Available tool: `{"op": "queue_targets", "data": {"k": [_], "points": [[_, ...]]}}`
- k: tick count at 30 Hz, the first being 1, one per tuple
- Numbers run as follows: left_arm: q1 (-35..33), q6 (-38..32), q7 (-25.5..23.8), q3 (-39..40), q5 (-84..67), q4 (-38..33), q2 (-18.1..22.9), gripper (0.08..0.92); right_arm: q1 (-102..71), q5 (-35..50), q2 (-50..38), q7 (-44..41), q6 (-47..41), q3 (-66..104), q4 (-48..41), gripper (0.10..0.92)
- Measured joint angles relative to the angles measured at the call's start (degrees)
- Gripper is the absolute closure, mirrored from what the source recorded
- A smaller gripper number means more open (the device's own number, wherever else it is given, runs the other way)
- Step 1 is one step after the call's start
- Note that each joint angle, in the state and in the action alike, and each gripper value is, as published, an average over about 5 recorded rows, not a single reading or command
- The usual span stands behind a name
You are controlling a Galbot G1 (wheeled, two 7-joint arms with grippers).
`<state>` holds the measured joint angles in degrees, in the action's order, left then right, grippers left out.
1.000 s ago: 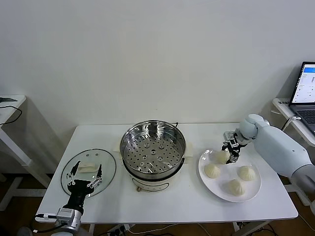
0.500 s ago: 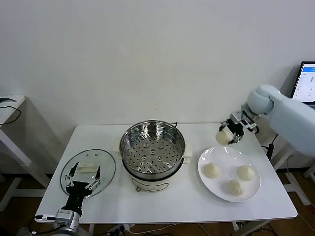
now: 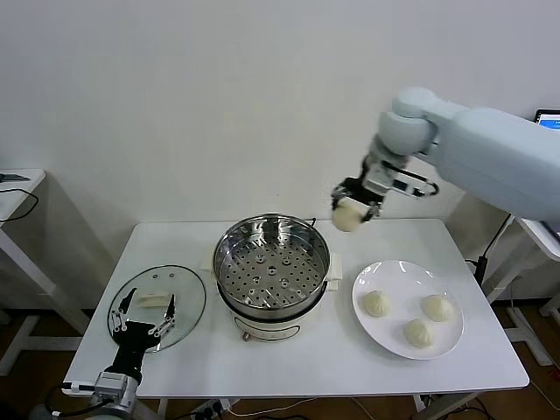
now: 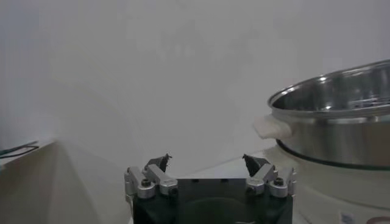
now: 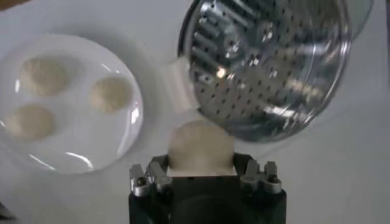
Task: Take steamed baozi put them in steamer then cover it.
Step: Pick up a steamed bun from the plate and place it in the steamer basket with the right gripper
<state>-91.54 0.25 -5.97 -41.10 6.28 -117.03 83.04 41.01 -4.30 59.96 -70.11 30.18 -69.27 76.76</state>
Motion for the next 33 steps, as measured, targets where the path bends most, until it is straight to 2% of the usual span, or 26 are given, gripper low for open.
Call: {"op": "queue_targets", "data": {"k": [15, 24, 33], "points": [[0.5, 0.0, -0.2, -0.1, -0.1, 0.2, -0.2, 0.177, -8.3, -6.6, 15.2, 1.3, 8.4, 2.1, -15.6, 0.33], [0.4, -0.1, -0.4, -0.7, -0.2, 0.6, -0.2, 0.177, -14.2, -11.7, 21.2, 1.5, 12.2, 6.4, -26.0, 0.33], [0.4, -0.4, -0.4, -0.9, -0.3, 1.1, -0.1, 0.177, -17.5, -14.4, 24.7, 1.8, 13.6, 8.5, -31.5, 0.33]]}}
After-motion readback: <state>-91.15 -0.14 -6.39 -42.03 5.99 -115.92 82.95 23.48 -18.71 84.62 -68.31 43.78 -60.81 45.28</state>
